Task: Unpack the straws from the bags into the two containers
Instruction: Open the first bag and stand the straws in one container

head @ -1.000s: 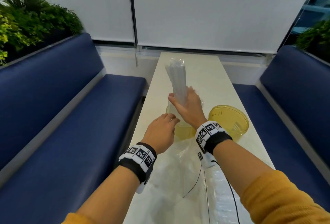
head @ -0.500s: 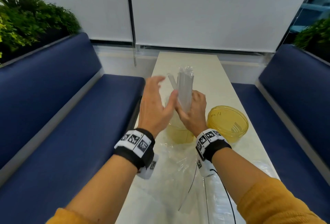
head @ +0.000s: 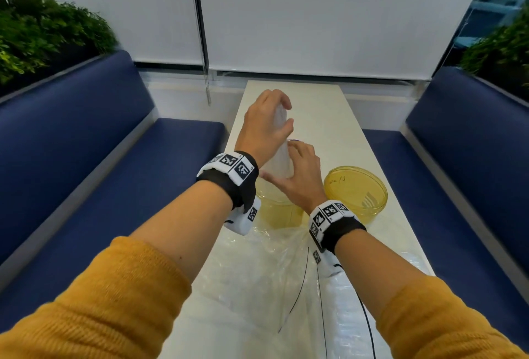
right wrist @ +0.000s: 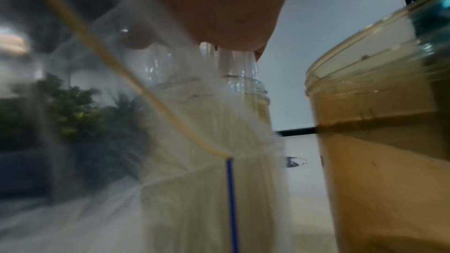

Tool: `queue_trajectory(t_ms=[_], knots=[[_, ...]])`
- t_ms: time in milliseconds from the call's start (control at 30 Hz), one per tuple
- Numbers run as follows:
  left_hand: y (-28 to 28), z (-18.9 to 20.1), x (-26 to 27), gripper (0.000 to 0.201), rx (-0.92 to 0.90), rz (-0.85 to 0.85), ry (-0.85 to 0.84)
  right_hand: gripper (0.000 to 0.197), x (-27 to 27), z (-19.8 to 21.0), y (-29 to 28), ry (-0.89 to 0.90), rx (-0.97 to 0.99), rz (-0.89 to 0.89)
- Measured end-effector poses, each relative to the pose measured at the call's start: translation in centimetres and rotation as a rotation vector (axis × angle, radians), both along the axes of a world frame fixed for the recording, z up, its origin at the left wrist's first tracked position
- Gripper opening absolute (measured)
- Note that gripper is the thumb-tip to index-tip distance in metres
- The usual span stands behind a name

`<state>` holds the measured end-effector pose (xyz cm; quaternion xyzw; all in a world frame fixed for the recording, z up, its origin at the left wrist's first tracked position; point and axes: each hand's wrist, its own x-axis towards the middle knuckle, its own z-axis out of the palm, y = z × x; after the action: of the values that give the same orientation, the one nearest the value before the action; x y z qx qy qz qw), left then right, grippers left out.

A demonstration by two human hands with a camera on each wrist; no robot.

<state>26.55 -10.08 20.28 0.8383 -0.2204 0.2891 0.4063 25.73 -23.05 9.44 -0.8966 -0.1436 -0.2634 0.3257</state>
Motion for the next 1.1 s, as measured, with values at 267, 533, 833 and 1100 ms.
queue_trajectory(t_ms=[267,533,833,1100], knots=[[0.0,0.4,0.5,0.021,0.115,-0.044,-0.119,0.099,-0.2,-1.5,-2.1,-0.002,-0.165,0.066],[-0.2,0.4,1.0,0.018,0.045,0.009,-0.211,0.070,-0.1,-1.3,-2.5,0.010,-0.133,0.132],[-0.4,-1.4,0.6,0.016,-0.015,0.046,-0.195,0.049,-0.1,-0.8,-2.2,0.004,-0.086,0.128],[0.0,-5.9,0.2,0.018,0.034,-0.020,-0.008,0.093,-0.9,1.2,-1.8,0.015,0.024,0.111]])
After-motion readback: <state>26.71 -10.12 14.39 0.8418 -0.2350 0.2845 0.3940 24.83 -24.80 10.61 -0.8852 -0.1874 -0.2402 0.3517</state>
